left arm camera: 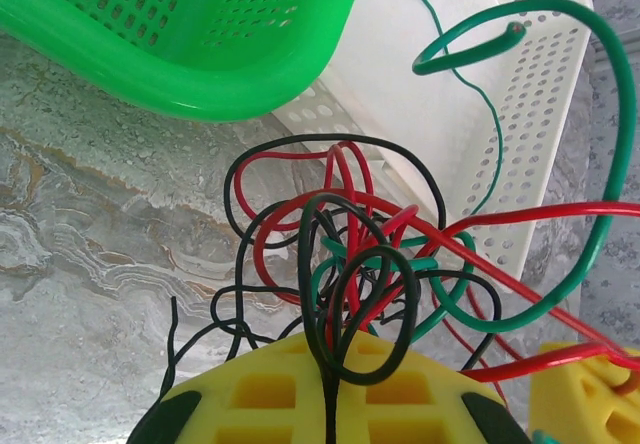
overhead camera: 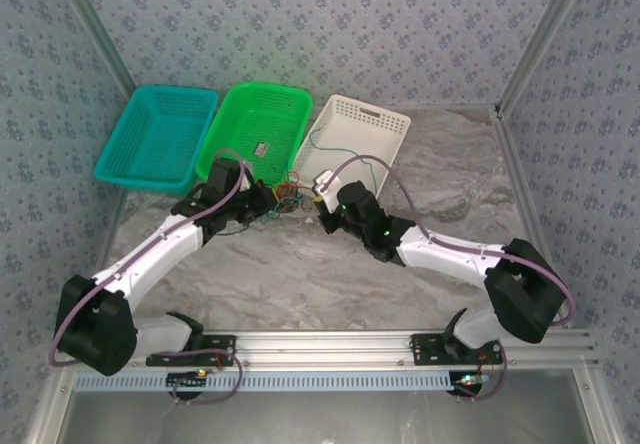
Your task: Untangle the cables
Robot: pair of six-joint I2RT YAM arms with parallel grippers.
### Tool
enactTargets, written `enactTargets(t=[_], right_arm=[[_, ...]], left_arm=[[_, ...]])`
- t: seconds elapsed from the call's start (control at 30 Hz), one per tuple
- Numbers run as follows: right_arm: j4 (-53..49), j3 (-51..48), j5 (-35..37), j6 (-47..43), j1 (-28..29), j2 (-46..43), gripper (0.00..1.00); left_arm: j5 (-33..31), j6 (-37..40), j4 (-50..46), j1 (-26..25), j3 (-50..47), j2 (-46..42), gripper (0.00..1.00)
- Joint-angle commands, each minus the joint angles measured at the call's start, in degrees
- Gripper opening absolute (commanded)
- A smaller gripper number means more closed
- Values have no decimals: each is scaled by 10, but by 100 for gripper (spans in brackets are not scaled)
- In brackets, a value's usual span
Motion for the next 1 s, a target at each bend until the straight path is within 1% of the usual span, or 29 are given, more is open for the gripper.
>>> enactTargets(t=[0.0, 0.13, 0.27, 0.43, 0.57, 0.73, 0.9, 0.97], right_arm=[[-10, 12, 16, 38, -31, -27, 0], [12, 8, 30, 44, -42, -33, 0], [38, 0, 15, 72, -67, -39, 0], [55, -6, 8, 55, -80, -43, 0], [65, -9, -24, 52, -98, -51, 0], [72, -13, -45, 44, -117, -72, 0], [84, -18, -51, 53, -131, -89, 0], [93, -25, -56, 64, -140, -95, 0]], left_arm=[[26, 36, -4, 1, -3, -7, 2], [45, 60, -9, -3, 1, -3, 3], [60, 92, -28, -10, 11, 6, 4], [66, 137, -57, -23, 24, 21, 5], [60, 153, -62, -30, 21, 32, 7], [44, 178, -71, -32, 14, 44, 7], [30, 194, -70, -37, 3, 56, 7], [11, 196, -71, -41, -1, 63, 7]])
